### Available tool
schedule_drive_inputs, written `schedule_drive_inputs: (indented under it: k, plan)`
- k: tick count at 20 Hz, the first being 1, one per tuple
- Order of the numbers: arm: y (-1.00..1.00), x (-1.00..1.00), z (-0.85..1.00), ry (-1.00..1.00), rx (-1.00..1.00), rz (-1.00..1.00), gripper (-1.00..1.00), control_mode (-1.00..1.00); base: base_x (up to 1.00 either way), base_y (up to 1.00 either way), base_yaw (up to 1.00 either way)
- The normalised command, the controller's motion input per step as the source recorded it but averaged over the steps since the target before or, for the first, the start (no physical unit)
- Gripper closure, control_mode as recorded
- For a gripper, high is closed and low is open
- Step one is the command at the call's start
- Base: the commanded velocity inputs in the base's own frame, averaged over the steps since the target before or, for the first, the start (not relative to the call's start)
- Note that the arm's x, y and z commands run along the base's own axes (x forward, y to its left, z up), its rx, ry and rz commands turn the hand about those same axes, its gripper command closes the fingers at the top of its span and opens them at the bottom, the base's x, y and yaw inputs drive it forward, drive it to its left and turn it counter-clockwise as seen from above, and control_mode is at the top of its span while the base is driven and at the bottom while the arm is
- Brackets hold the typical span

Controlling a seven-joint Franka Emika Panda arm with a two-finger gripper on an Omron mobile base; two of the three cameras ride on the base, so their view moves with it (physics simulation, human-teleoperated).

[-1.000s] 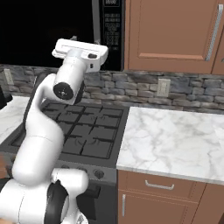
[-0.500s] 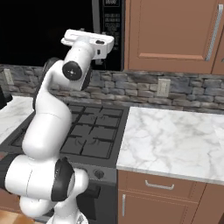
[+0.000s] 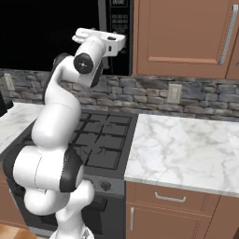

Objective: The microwave is finished heating the shrimp and eggplant. Take the bowl containing the food and place it on the dining counter.

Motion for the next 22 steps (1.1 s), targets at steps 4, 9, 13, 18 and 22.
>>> schedule_drive_inputs:
  k: [4, 9, 13, 18, 22]
  plan:
    - [0.0, 0.51, 0.0, 0.11, 0.0, 0.0, -1.0, -1.0, 0.0, 0.0, 0.0]
    - [0.0, 0.5, 0.0, 0.11, 0.0, 0.0, -1.0, -1.0, 0.0, 0.0, 0.0]
    - [0.0, 0.32, 0.0, 0.06, 0.0, 0.0, 1.0, -1.0, 0.0, 0.0, 0.0]
    - [0.0, 0.0, 0.0, 0.0, 0.0, 0.0, 1.0, -1.0, 0.0, 0.0, 0.0]
    - [0.0, 0.0, 0.0, 0.0, 0.0, 0.0, 1.0, -1.0, 0.0, 0.0, 0.0]
